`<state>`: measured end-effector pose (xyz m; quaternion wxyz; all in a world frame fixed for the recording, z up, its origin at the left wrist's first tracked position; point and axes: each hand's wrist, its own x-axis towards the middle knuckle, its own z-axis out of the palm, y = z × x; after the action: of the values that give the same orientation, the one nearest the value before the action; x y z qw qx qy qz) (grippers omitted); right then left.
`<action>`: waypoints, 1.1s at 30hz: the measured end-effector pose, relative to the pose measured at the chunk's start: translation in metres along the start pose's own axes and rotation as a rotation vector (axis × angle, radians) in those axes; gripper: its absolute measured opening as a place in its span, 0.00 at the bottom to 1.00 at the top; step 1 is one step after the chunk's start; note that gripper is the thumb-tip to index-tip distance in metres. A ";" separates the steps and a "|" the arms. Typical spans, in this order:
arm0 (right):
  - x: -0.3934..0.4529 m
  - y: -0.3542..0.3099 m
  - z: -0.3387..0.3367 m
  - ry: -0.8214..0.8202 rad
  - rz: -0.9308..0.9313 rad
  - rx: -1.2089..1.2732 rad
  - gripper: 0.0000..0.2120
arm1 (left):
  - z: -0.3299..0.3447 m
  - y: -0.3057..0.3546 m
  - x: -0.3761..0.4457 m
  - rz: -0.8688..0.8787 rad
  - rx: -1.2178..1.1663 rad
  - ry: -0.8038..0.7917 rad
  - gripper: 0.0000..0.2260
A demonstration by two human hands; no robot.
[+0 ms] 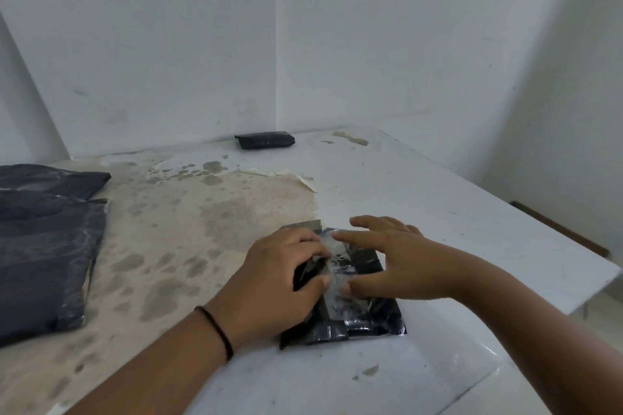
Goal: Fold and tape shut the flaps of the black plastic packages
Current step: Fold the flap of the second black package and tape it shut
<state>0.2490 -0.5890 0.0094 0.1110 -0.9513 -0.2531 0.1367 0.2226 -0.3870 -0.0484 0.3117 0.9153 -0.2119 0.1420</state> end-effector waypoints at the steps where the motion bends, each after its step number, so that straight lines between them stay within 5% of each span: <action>1: 0.004 0.001 0.000 -0.015 0.001 -0.015 0.37 | 0.000 -0.001 0.004 0.010 0.050 -0.057 0.18; 6: 0.018 0.009 -0.002 -0.207 0.092 -0.105 0.43 | -0.005 -0.003 0.011 -0.008 0.168 -0.262 0.27; 13: 0.020 0.010 -0.009 -0.279 0.133 -0.162 0.50 | -0.015 0.004 0.008 -0.093 0.205 -0.489 0.38; 16: 0.018 0.011 -0.007 -0.233 0.122 -0.126 0.50 | -0.016 0.004 0.009 -0.104 0.215 -0.509 0.43; 21: -0.004 0.012 -0.008 -0.079 0.077 -0.013 0.42 | -0.013 0.004 0.007 -0.081 0.191 -0.324 0.43; 29: -0.036 -0.008 0.004 -0.006 -0.042 -0.144 0.37 | -0.016 0.011 0.003 -0.103 0.291 -0.590 0.50; 33: -0.041 -0.013 0.027 0.111 -0.137 -0.290 0.35 | -0.028 0.011 -0.010 -0.135 0.097 -0.587 0.55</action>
<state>0.2001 -0.5948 -0.0042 -0.0047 -0.9439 -0.3281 0.0381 0.2046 -0.3746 -0.0254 0.2016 0.9431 -0.2247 -0.1397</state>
